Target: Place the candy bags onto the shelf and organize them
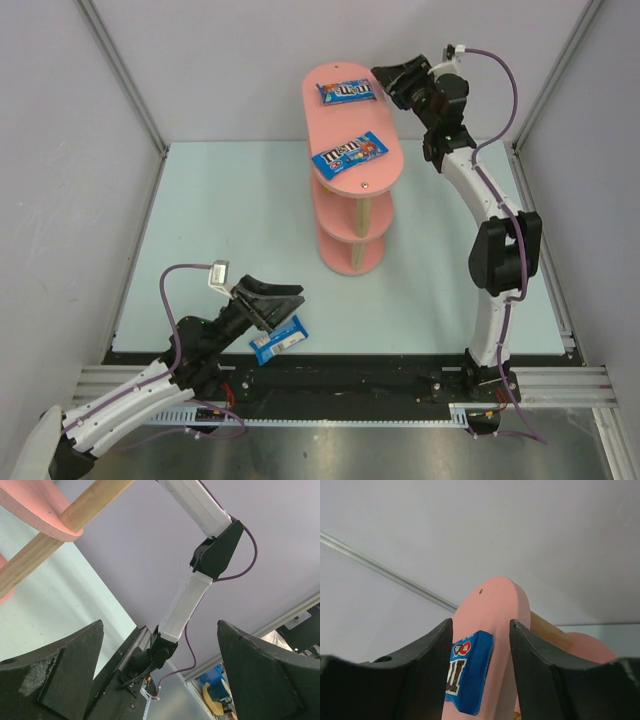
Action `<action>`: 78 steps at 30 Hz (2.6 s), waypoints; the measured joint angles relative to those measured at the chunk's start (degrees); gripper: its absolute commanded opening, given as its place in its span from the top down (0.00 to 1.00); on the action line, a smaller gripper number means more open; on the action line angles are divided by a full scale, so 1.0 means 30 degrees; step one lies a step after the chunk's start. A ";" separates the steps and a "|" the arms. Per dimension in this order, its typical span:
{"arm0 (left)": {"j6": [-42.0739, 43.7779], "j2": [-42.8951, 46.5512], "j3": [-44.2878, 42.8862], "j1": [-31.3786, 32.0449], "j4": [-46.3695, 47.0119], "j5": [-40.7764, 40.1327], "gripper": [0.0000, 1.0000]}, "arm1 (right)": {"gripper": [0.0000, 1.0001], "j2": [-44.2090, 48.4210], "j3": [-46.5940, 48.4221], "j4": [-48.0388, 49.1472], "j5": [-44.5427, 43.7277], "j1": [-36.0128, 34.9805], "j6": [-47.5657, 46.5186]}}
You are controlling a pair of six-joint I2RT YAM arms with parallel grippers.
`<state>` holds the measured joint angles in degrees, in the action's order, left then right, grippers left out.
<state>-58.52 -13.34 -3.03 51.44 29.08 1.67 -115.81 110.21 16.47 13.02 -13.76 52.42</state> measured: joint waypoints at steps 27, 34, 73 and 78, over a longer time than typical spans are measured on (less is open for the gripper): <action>0.0918 -0.1953 -0.4175 -0.0029 -1.7019 -0.4794 0.04 | 0.44 1.2939 -1.3223 -0.2521 -0.0153 0.2171 -0.3373; 0.1836 -0.4707 -0.3883 -0.0029 -1.6480 -0.4670 0.11 | 0.43 1.4695 -1.5446 -0.3708 -0.0029 0.1450 -0.3847; 0.6579 -1.4564 -0.5676 0.0313 -1.4018 -0.3541 0.82 | 0.43 1.5336 -1.8068 -0.4401 0.0634 0.0845 -0.3803; 0.6805 -1.4826 -0.5676 0.0350 -1.3865 -0.3184 1.00 | 0.43 1.5336 -1.8098 -0.4393 0.0780 0.0918 -0.3650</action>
<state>-38.11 -57.82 -20.05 52.49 -12.51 -7.88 -69.80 55.92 3.29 15.35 -11.00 41.47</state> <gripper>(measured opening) 0.039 0.570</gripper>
